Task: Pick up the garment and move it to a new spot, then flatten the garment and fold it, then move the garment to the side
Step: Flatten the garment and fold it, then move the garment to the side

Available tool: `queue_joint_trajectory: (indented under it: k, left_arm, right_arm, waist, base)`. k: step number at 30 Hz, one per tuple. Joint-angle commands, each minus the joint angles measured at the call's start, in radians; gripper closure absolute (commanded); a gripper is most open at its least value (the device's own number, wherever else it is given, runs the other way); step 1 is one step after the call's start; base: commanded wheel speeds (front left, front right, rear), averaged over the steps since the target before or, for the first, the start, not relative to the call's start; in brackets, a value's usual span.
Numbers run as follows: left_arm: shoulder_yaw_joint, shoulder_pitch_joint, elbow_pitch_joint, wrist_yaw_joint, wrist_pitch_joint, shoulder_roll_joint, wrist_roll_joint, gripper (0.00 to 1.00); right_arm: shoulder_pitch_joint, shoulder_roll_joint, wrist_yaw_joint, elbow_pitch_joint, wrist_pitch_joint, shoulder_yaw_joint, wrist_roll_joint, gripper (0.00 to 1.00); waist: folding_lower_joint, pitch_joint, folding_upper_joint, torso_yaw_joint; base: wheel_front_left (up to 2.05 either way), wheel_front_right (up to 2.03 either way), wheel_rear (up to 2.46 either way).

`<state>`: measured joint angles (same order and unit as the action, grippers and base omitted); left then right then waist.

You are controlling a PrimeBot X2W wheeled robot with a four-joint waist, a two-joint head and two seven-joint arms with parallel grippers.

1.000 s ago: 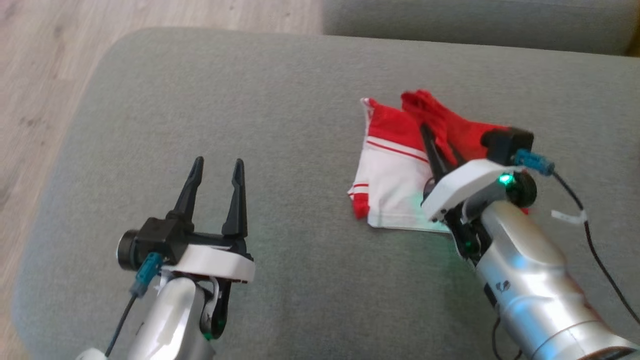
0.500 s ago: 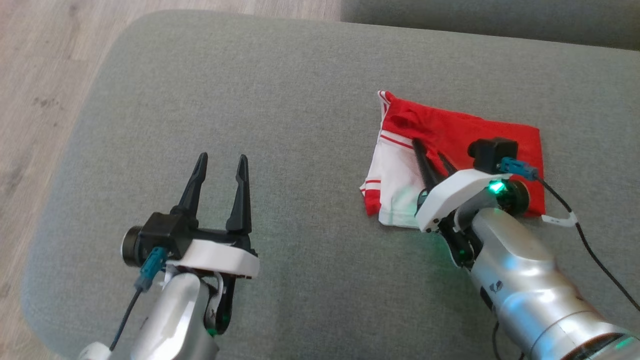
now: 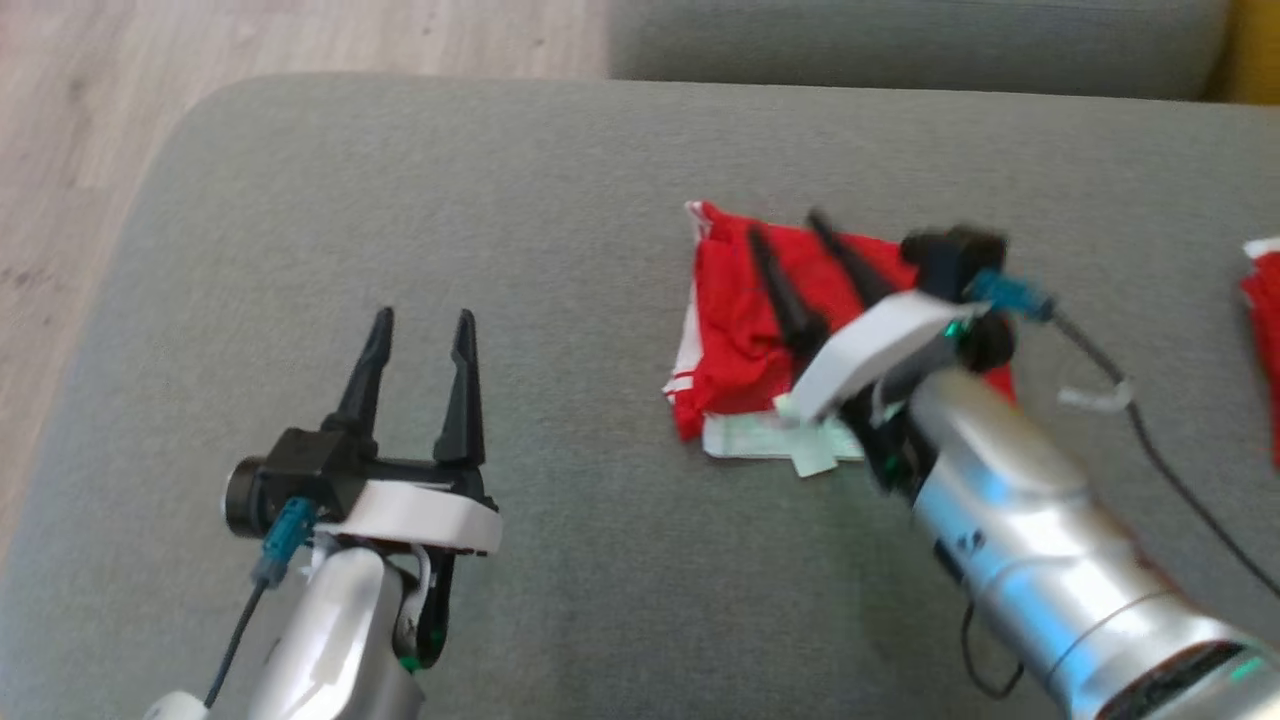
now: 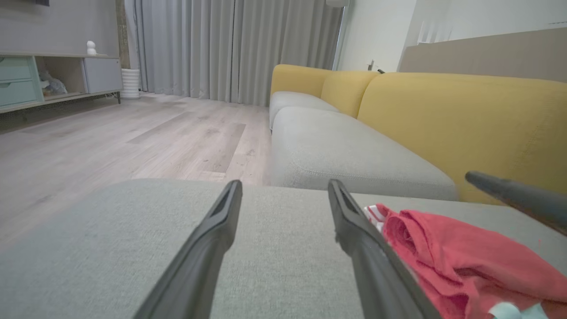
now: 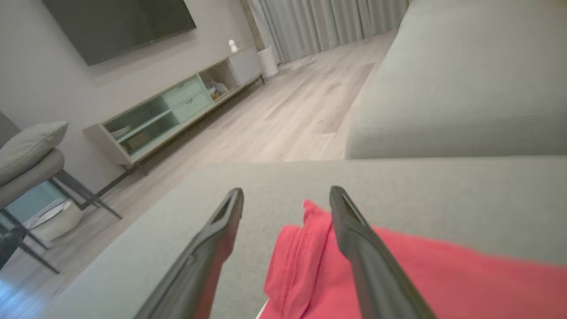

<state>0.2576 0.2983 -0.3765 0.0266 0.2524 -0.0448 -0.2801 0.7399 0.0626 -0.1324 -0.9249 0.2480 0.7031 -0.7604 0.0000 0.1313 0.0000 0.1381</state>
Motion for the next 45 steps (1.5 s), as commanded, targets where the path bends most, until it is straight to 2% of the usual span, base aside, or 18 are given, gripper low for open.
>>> queue_joint_trajectory:
  k: [1,6,9,10,14,17,20,28,29,30,37,45]
  left_arm:
    - [-0.040,0.015,0.042,-0.001,0.009,-0.006,0.009,0.00]
    - [-0.065,-0.008,0.062,-0.005,0.009,-0.006,0.018,0.00]
    - [-0.077,-0.025,0.073,-0.006,0.009,-0.006,0.023,0.00]
    - [-0.084,-0.036,0.078,-0.006,0.009,-0.006,0.026,0.00]
    - [-0.087,-0.050,0.091,-0.011,0.009,-0.006,0.023,0.00]
    - [-0.088,-0.062,0.096,-0.015,0.009,-0.006,0.023,0.00]
    - [-0.083,-0.073,0.098,-0.018,0.009,-0.006,0.021,0.00]
    - [-0.058,-0.060,0.092,-0.018,0.009,-0.006,0.012,0.00]
    - [-0.052,-0.053,0.092,-0.017,0.009,-0.006,0.010,0.00]
    - [-0.047,-0.047,0.092,-0.019,0.009,-0.006,0.007,0.00]
    - [-0.016,-0.007,0.090,-0.026,0.009,-0.006,-0.007,0.00]
    - [0.024,0.029,0.083,-0.030,0.009,-0.006,-0.029,0.00]
  right_arm:
    - [0.034,-0.012,0.002,0.035,0.013,-0.036,0.049,0.00]
    - [-0.062,-0.010,0.002,0.140,0.013,-0.299,0.310,0.00]
    - [-0.167,-0.002,0.002,0.257,0.014,-0.433,0.456,0.00]
    - [-0.244,-0.001,0.002,0.338,0.014,-0.508,0.538,0.00]
    - [-0.383,-0.005,0.002,0.474,0.014,-0.622,0.653,0.00]
    - [-0.464,-0.010,0.002,0.540,0.014,-0.669,0.688,0.00]
    - [-0.512,-0.012,0.002,0.573,0.014,-0.675,0.670,0.00]
    - [-0.517,-0.012,0.002,0.580,0.014,-0.669,0.670,0.00]
    - [-0.510,-0.012,0.002,0.576,0.014,-0.668,0.674,0.26]
    - [-0.501,-0.012,0.002,0.573,0.014,-0.666,0.680,1.00]
    - [-0.392,-0.012,0.002,0.515,-0.036,-0.573,0.728,1.00]
    - [-0.222,-0.012,0.002,0.290,-0.119,-0.445,0.755,1.00]
  waist:
    - [0.0000,-0.010,0.0000,-0.029]
    - [0.0000,-0.023,0.0000,-0.082]
    - [0.0000,-0.028,0.0000,-0.108]
    - [0.0000,-0.031,0.0000,-0.120]
    - [0.0000,-0.029,0.0000,-0.137]
    - [0.0000,-0.029,0.0000,-0.145]
    - [0.0000,-0.027,0.0000,-0.147]
    - [0.0000,-0.010,0.0000,-0.121]
    - [0.0000,-0.001,0.0000,-0.114]
    - [0.0000,0.006,0.0000,-0.107]
    - [0.0000,0.073,0.0000,-0.047]
    - [0.0000,0.114,0.0000,0.020]
  base:
    - [0.00,0.00,0.00]
    - [0.00,0.00,0.00]
    - [0.00,0.00,0.00]
    - [0.00,0.00,0.00]
    - [0.00,0.00,0.00]
    - [0.00,0.00,0.00]
    - [0.00,0.00,0.00]
    - [0.00,0.00,0.00]
    - [0.00,0.00,0.00]
    - [0.00,0.00,0.00]
    - [0.00,0.00,0.00]
    - [0.00,0.00,0.00]
